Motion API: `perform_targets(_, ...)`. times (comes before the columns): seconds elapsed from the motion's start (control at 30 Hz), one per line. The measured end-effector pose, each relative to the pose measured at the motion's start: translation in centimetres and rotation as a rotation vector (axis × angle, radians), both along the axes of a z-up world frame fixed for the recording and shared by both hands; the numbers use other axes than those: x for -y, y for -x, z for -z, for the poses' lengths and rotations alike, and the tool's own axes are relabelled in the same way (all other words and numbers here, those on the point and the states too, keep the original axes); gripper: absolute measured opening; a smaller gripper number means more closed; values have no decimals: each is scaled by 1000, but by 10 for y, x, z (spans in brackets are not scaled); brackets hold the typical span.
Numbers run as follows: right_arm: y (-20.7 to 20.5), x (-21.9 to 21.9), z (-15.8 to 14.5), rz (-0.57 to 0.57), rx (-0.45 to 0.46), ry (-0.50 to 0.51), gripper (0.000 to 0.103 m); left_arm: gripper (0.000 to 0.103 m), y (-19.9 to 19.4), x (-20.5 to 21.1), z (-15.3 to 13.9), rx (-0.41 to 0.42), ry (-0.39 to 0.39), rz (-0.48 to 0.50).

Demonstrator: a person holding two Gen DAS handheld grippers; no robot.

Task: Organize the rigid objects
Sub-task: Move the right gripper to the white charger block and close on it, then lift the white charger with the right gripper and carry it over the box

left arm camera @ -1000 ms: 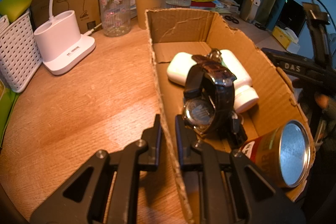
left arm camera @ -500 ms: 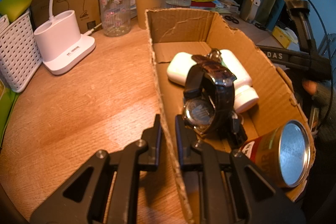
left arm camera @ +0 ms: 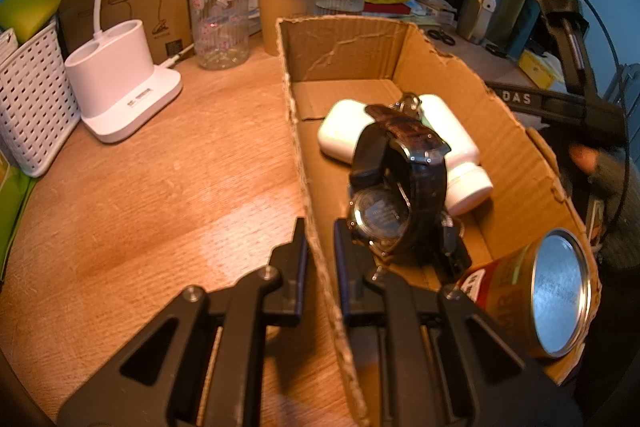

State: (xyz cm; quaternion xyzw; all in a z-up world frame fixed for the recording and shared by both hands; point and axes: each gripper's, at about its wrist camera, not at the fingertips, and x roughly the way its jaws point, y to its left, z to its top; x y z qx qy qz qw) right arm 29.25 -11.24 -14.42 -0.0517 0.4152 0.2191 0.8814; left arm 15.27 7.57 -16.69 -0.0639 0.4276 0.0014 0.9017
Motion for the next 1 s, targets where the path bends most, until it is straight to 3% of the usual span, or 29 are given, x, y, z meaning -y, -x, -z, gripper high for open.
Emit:
perform_targets(0.07, -3, -1, 3, 3, -10, 2, 66, 13, 0, 0, 0, 0, 0, 0)
perform_targets(0.17, -7, -2, 4, 4, -20, -3, 57, 13, 0, 0, 0, 0, 0, 0)
perform_targets(0.23, -9, -2, 6, 4, -34, 1, 46, 13, 0, 0, 0, 0, 0, 0)
perform_targets(1.0, 27, 8, -23, 31, 93, 2, 38, 13, 0, 0, 0, 0, 0, 0)
